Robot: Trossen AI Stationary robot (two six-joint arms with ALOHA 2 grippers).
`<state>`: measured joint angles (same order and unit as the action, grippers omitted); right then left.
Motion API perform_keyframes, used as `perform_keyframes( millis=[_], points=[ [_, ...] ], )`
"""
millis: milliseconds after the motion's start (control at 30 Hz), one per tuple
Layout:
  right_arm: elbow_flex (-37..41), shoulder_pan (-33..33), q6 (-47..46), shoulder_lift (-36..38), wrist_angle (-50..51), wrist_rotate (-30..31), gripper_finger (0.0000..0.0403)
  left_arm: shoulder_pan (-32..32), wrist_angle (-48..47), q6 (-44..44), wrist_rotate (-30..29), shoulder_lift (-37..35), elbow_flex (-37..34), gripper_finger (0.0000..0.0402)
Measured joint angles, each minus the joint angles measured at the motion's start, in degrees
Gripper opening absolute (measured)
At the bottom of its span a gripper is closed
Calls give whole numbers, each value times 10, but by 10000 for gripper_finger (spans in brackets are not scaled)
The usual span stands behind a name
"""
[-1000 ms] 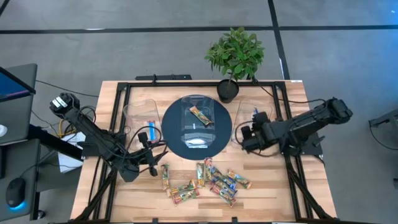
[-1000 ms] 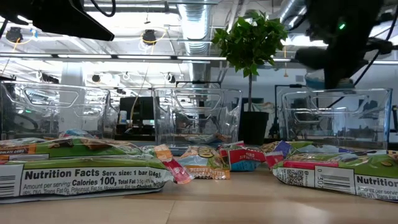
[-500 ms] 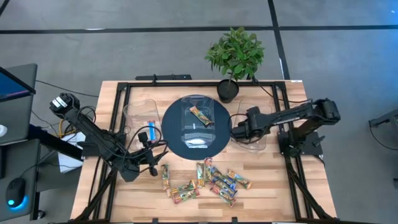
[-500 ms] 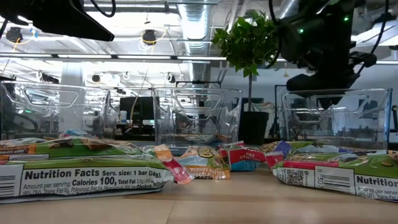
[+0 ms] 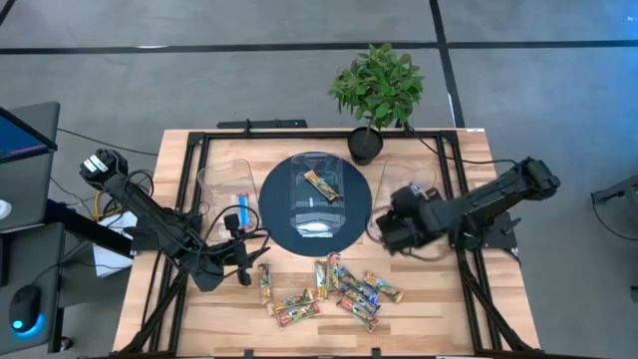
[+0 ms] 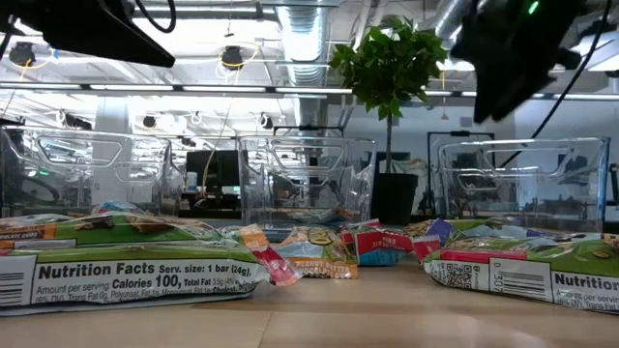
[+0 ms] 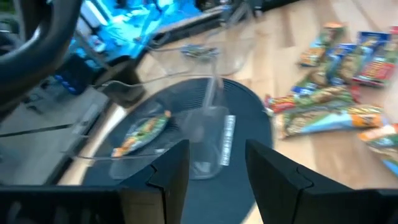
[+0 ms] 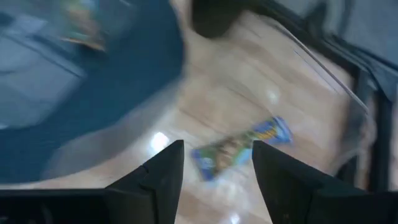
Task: Pick and place Granola Bars by type
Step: Put the yellow granola bar into the middle transparent bin
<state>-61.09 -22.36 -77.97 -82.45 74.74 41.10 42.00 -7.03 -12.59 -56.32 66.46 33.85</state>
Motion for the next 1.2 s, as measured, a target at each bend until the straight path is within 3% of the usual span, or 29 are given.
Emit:
perform_keyframes(
  millis=[400,600,833,933,1200],
  points=[
    [-15,-258,1,-5,-61,157,170,0,13,-51,125,0,0,151],
    [-15,-346,74,-38,-138,232,169,0,107,-31,201,27,0,151],
    [-15,-385,140,-90,-195,238,167,0,224,34,291,122,0,151],
    [-15,-391,140,-110,-195,238,163,0,224,26,328,151,14,151],
    [-15,-394,140,-121,-192,237,150,-24,195,-16,354,222,78,151]
  ],
)
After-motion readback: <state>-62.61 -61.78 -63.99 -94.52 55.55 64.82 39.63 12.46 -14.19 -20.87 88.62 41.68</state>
